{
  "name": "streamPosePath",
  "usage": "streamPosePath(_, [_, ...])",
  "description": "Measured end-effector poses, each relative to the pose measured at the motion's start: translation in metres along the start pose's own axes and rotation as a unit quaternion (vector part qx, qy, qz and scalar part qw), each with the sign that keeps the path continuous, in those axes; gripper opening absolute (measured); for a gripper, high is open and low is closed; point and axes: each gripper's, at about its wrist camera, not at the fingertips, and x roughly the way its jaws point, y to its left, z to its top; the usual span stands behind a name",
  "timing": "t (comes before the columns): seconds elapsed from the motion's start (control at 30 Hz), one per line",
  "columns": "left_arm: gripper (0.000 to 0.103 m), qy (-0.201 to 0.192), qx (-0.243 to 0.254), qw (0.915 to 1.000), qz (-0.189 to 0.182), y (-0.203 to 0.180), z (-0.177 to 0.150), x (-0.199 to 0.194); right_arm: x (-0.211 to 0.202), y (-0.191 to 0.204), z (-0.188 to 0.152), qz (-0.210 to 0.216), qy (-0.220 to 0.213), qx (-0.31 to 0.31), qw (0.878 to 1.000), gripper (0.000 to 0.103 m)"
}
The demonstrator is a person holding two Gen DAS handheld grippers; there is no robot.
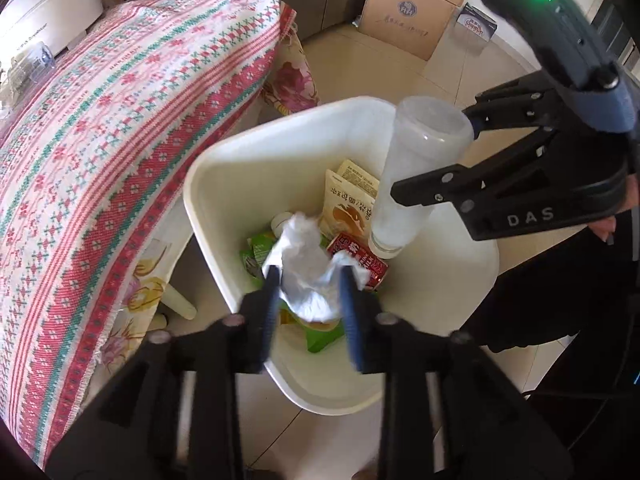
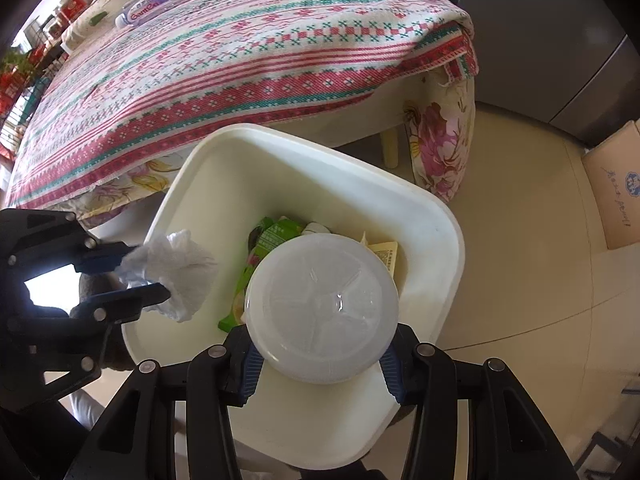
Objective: Collect trash
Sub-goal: 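Carry the white cup and tissue over the white bin and open both tools, then move the left tool to the crumpled cream cloth and grasp it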
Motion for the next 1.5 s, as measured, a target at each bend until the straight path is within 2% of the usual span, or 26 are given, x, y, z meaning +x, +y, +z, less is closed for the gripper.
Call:
streamPosePath(0.03, [0.050,-0.001,-0.001,1.0000,0.003,0.000,0.000,-0.002,0.001,-0.002,0.000,0.000,0.002,0.002,1.000,0.050])
streamPosePath(0.13, [0.064,-0.008,-0.002,0.9998,0.016,0.002,0.003,-0.012,0.003,-0.002,0.001,0.000,0.005,0.005,1.000,0.050])
streamPosePath(0.33, [0.079,-0.018,-0.012,0.9991,0.037,0.011,0.003,-0.025,0.010,-0.004,0.002,0.003,0.014,0.009,1.000,0.050])
streamPosePath(0.47, [0.080,-0.018,-0.023,0.9983,0.051,0.022,0.001,-0.028,0.013,-0.007,0.003,0.005,0.024,0.016,1.000,0.051])
streamPosePath(0.53, [0.081,-0.019,-0.033,0.9978,0.055,0.028,-0.001,-0.031,0.012,-0.009,0.007,0.015,0.030,0.026,0.999,0.059])
streamPosePath(0.63, [0.081,-0.023,-0.042,0.9971,0.058,0.034,0.001,-0.033,0.004,-0.010,0.011,0.026,0.016,0.034,0.999,0.072])
streamPosePath(0.7, [0.081,-0.028,-0.046,0.9967,0.061,0.037,0.001,-0.038,-0.004,-0.008,0.014,0.023,0.002,0.029,0.999,0.075])
streamPosePath(1.1, [0.083,-0.052,-0.079,0.9923,0.080,0.066,0.008,-0.060,-0.021,-0.002,0.027,0.011,-0.020,0.030,0.999,0.076])
streamPosePath(1.37, [0.084,-0.064,-0.125,0.9842,0.108,0.117,0.014,-0.078,-0.041,0.010,0.051,0.015,-0.051,0.035,0.998,0.077])
streamPosePath(1.5, [0.084,-0.072,-0.137,0.9784,0.136,0.154,0.021,-0.087,-0.041,0.020,0.066,0.012,-0.059,0.022,0.998,0.077])
